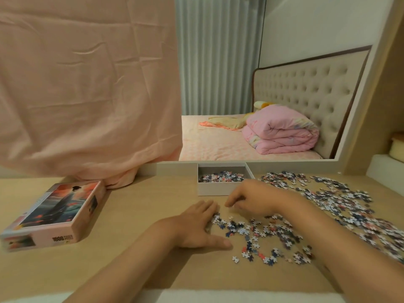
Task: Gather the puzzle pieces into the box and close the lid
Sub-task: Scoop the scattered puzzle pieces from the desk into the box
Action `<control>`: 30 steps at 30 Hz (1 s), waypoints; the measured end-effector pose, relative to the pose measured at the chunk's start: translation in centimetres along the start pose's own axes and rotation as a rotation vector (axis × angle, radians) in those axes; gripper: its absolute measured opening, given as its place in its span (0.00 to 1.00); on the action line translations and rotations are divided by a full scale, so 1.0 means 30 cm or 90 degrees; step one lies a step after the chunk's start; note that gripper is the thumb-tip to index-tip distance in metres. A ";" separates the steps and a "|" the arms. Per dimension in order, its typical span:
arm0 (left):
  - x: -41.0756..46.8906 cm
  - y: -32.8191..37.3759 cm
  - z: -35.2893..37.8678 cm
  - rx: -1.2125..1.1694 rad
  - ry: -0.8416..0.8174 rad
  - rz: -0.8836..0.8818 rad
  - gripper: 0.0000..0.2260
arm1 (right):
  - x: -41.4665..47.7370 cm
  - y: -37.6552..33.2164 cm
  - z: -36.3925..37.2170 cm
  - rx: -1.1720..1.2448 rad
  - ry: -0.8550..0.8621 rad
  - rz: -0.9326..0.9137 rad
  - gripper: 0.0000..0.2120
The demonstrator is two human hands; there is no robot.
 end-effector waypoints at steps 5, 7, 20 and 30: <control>0.039 0.134 0.034 0.018 0.001 0.072 0.54 | -0.047 0.163 0.024 -0.128 0.033 0.077 0.13; 0.050 0.171 0.040 0.011 0.008 0.089 0.53 | -0.062 0.192 0.064 -0.153 0.001 0.078 0.13; 0.090 0.251 0.022 -0.064 0.018 0.113 0.49 | -0.272 0.193 -0.060 -0.053 -0.160 0.258 0.41; 0.098 0.267 0.026 -0.112 0.096 0.194 0.37 | -0.219 0.164 0.028 -0.002 -0.093 0.181 0.26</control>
Point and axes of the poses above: each hand's wrist, its own x-axis towards the middle knuckle, its own z-axis out of the palm, y = z × x, the point moved 4 cm from there along x, towards the middle knuckle, and after that the axes turned 4 degrees about -z, right-handed, at the moved point
